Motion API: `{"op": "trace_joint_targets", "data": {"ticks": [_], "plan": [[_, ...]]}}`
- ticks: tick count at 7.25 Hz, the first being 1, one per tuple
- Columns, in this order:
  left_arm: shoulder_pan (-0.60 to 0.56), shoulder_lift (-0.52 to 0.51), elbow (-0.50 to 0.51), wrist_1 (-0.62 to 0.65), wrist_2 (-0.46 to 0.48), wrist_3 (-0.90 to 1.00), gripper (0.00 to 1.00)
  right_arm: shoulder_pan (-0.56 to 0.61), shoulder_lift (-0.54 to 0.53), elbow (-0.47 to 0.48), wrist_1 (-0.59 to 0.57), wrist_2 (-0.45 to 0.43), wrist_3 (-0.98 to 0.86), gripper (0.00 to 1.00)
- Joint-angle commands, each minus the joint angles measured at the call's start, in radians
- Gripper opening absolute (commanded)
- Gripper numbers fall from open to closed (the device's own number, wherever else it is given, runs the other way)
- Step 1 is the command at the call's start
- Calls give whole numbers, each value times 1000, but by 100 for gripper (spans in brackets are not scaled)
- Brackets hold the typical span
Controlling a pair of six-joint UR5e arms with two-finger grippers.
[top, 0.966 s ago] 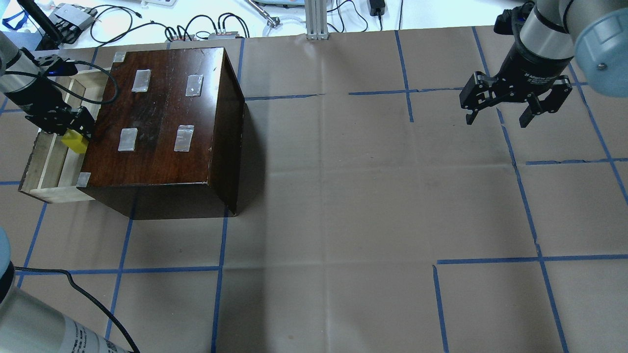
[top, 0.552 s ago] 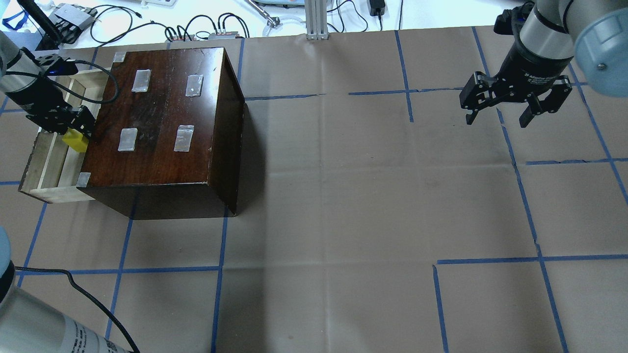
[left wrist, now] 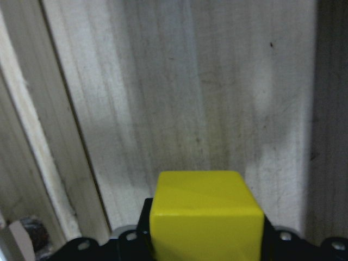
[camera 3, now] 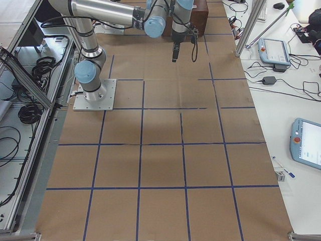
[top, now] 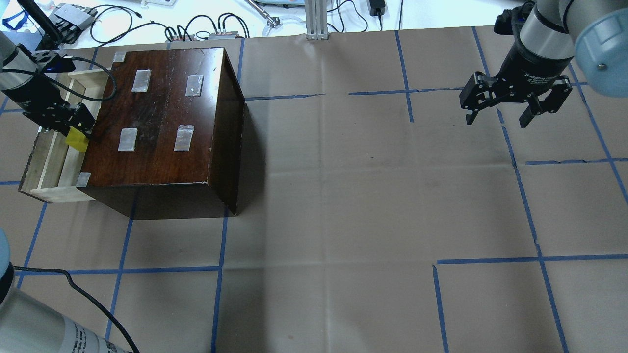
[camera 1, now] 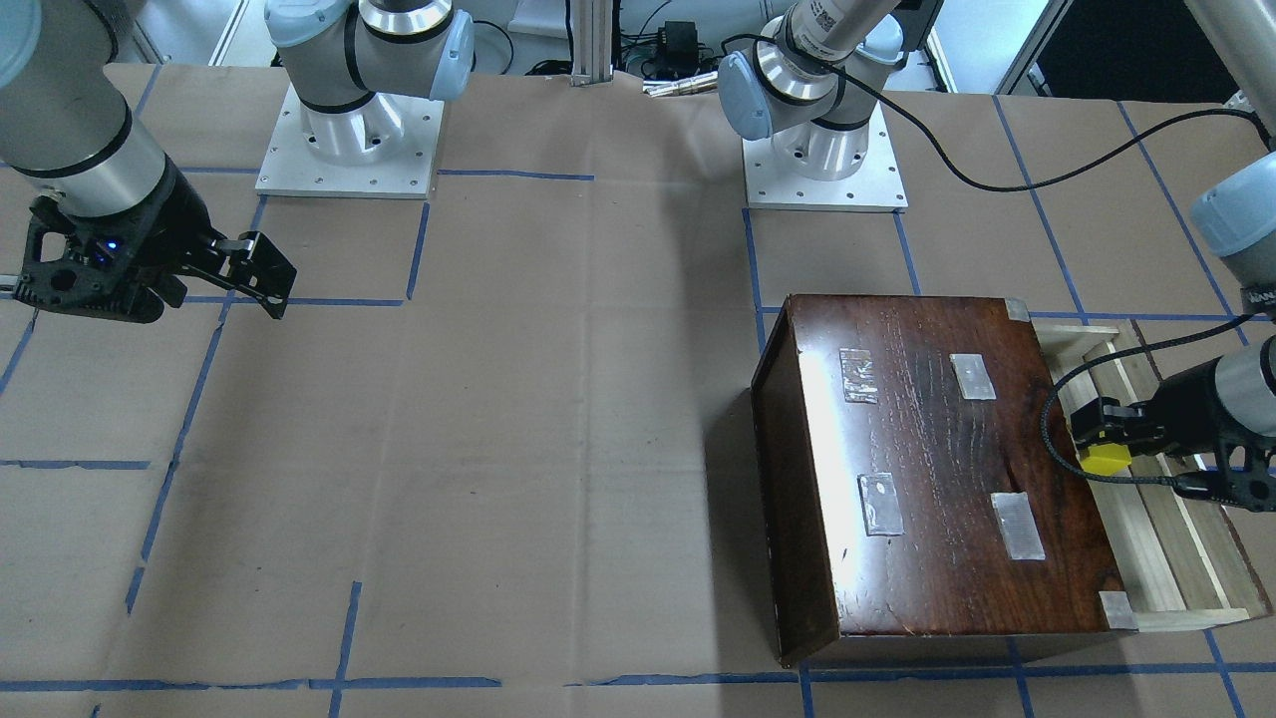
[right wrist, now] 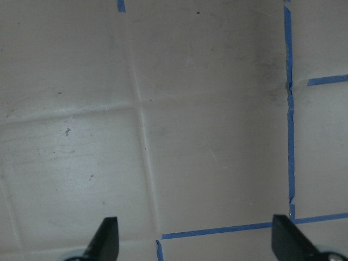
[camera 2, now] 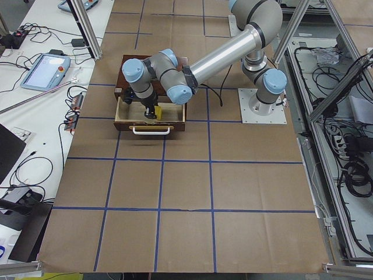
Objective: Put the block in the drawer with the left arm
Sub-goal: 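Carry the yellow cube over the open drawer and lower it inside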
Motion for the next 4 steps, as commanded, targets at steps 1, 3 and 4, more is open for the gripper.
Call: {"op": "trace_joint_targets", "data": {"ticks": [1,3,4], "plan": [[0,3,4,1,1,2,70,0,0,-1,0,0,0,100],[0,27,21,1,5,9,71,0,0,0,0,0,0,100],[0,72,26,0,5,3,74,0,2,0,0,0,0,100]]}}
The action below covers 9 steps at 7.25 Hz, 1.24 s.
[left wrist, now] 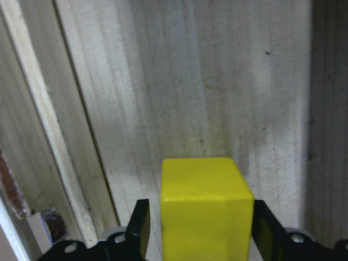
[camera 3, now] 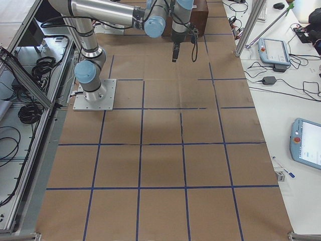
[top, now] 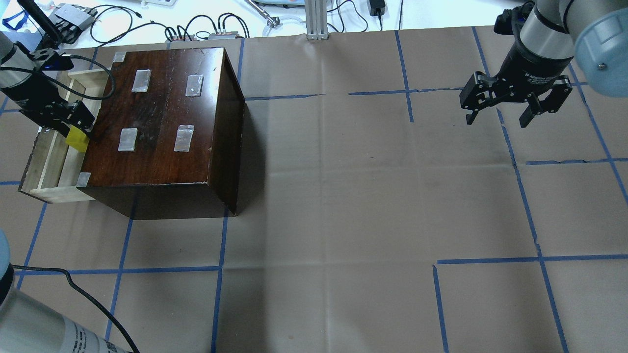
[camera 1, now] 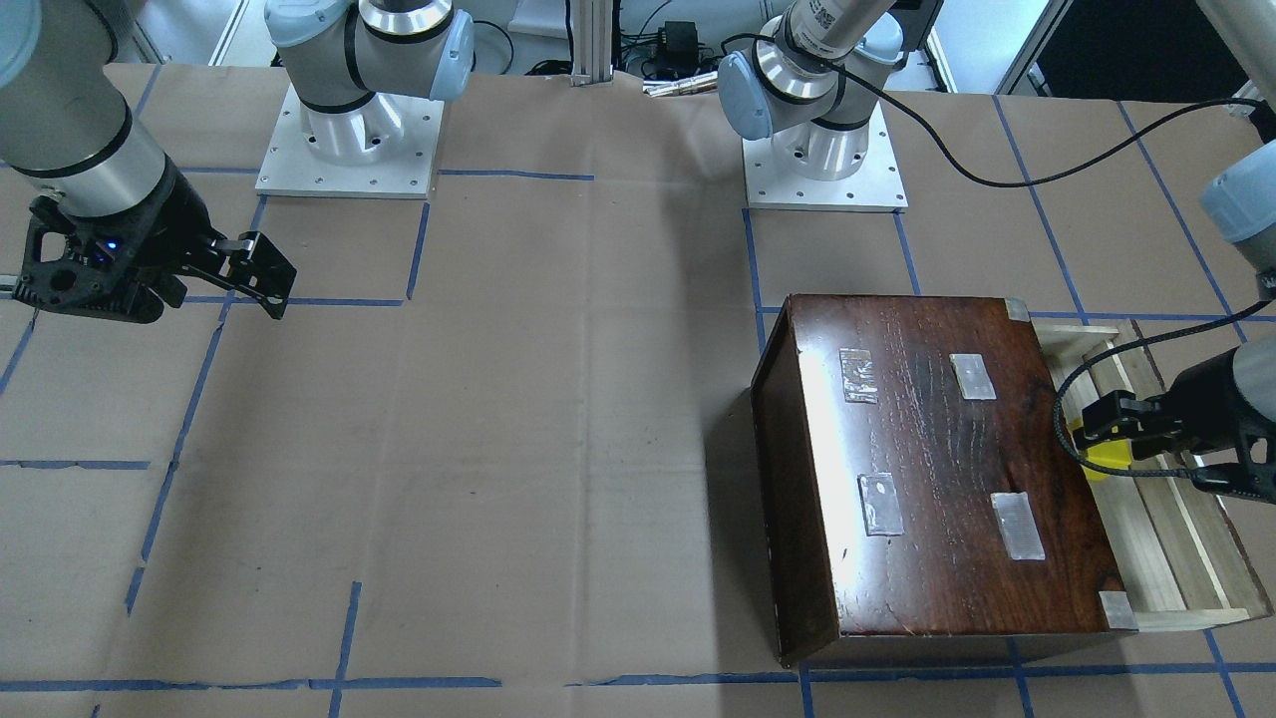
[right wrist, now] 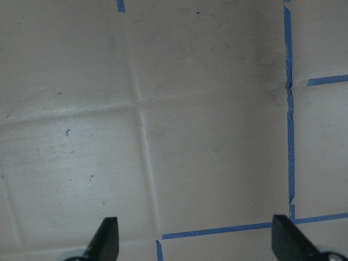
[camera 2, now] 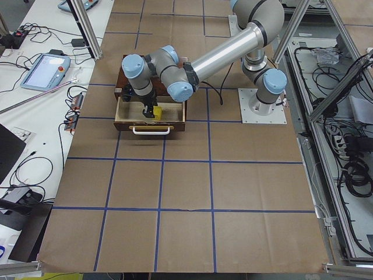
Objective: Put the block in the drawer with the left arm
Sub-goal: 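Open the left gripper and lift it out of the drawer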
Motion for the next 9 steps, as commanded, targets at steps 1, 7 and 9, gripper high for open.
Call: {"op": "trace_joint_targets", "data": {"ticks": [1,7,9], "plan": [[0,89,9,-6,-12,-13,91,0,0,0,0,0,0,100],[-363,275,-94,-44,9,-597,99,0,0,-1,0,0,1,100],[-463,293,-120,-44,9,-708,99,0,0,0,0,0,1,100]]}}
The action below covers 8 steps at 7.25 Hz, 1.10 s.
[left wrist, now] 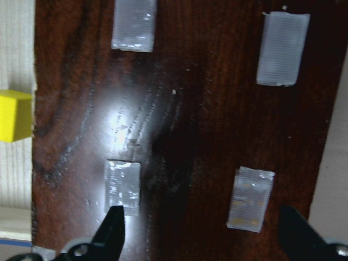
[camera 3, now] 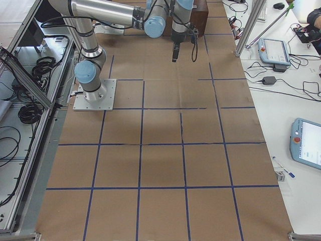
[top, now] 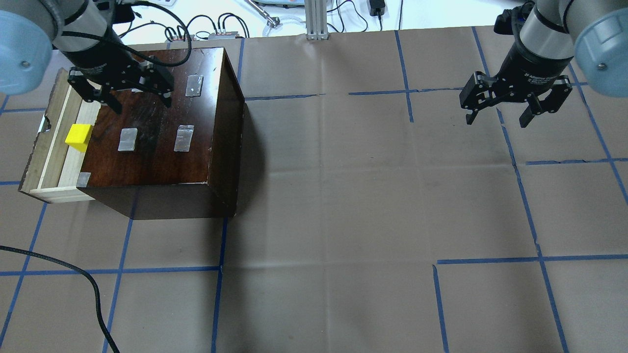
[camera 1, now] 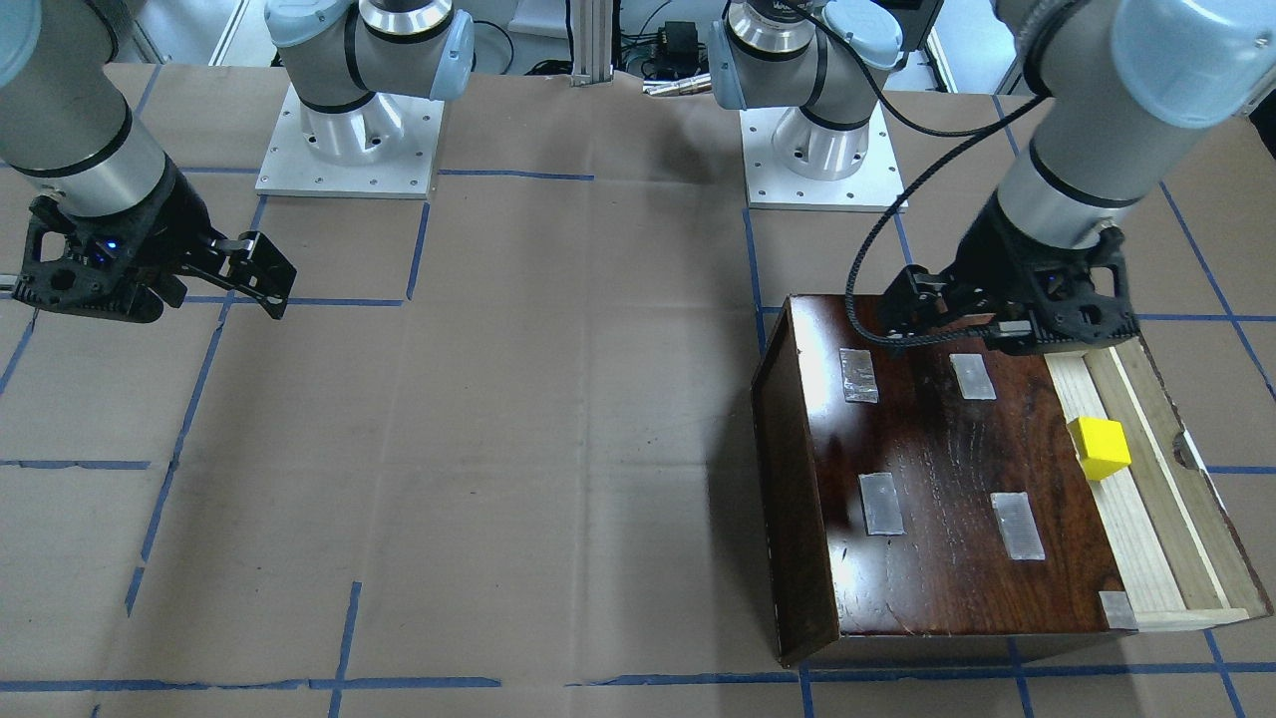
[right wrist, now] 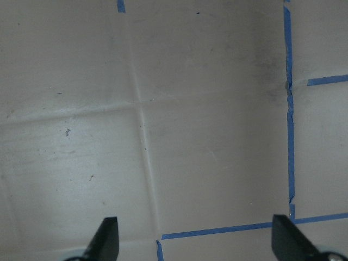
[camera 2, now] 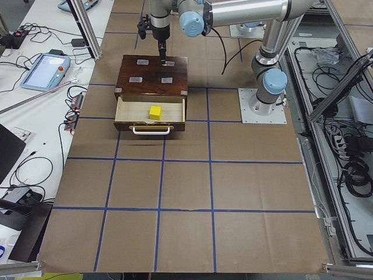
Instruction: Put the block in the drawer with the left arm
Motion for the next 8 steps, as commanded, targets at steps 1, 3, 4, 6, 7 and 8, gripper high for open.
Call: {"op": "trace_joint_targets", "data": {"ticks": [1,3,4,6,7,8], "plan": [[-88,16,-17,-2,1,-80,99,0,0,1,0,0,0,100],[-95,44,-20,-22,-5,-82,99,0,0,-1,0,0,-1,100],[-95,56,-20,-57,-7,-82,99,0,0,1,0,0,-1,100],[-95,55,-21,-60,-7,-82,99,0,0,-1,0,0,-1,100],[-93,50,-32,-59,-2,-82,99,0,0,1,0,0,-1,100],[-92,56,-49,-45,-1,-80,99,0,0,1,0,0,-1,100]]}}
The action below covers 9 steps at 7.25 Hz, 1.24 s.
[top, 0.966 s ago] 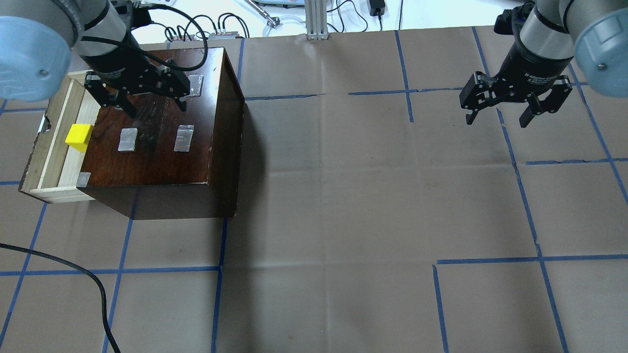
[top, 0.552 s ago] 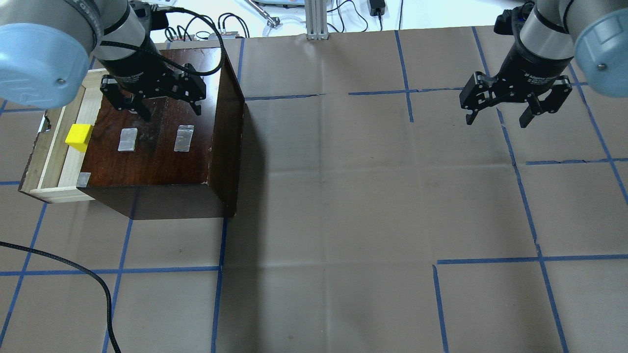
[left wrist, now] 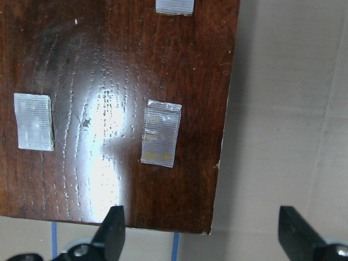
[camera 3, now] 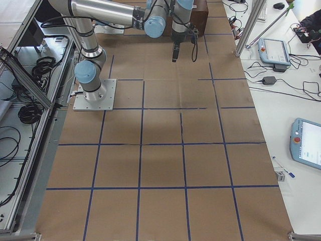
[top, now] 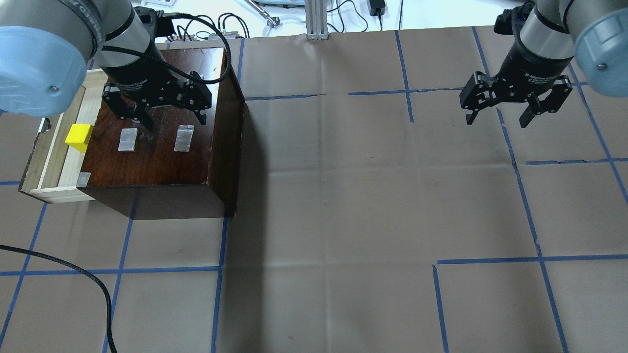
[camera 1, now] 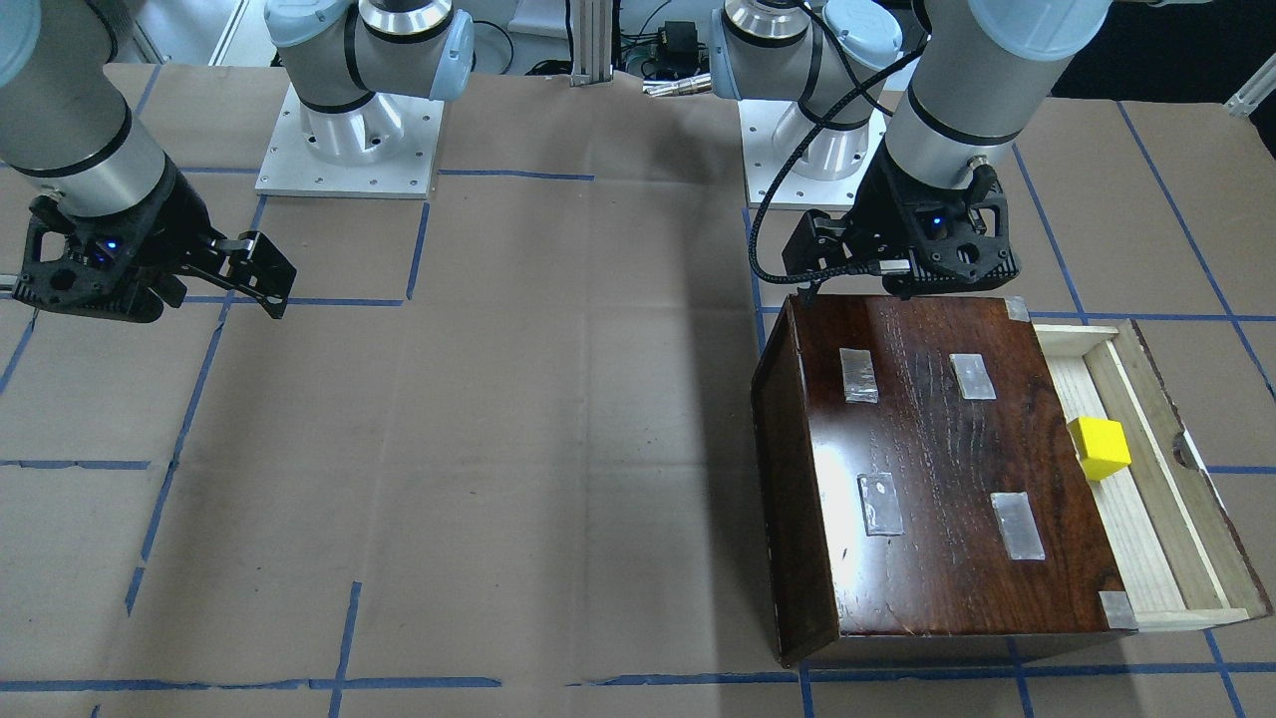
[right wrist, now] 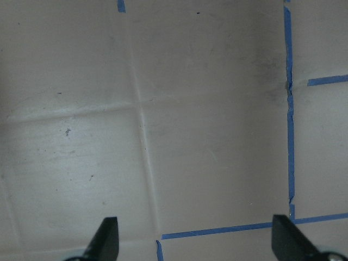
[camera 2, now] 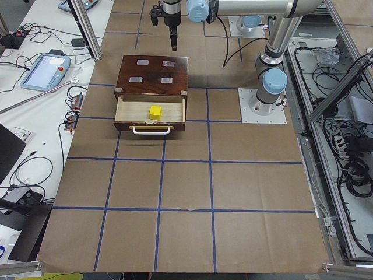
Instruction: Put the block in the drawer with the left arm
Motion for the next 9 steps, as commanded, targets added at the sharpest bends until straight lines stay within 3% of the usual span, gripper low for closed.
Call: {"op": "trace_joint_targets", "data": {"ticks": [1,9], "plan": [[2,7,-20,10,2,1,99,0,0,0,0,0,0,100],[12,-2,-20,15,2,6,99,0,0,0,0,0,0,100]]}}
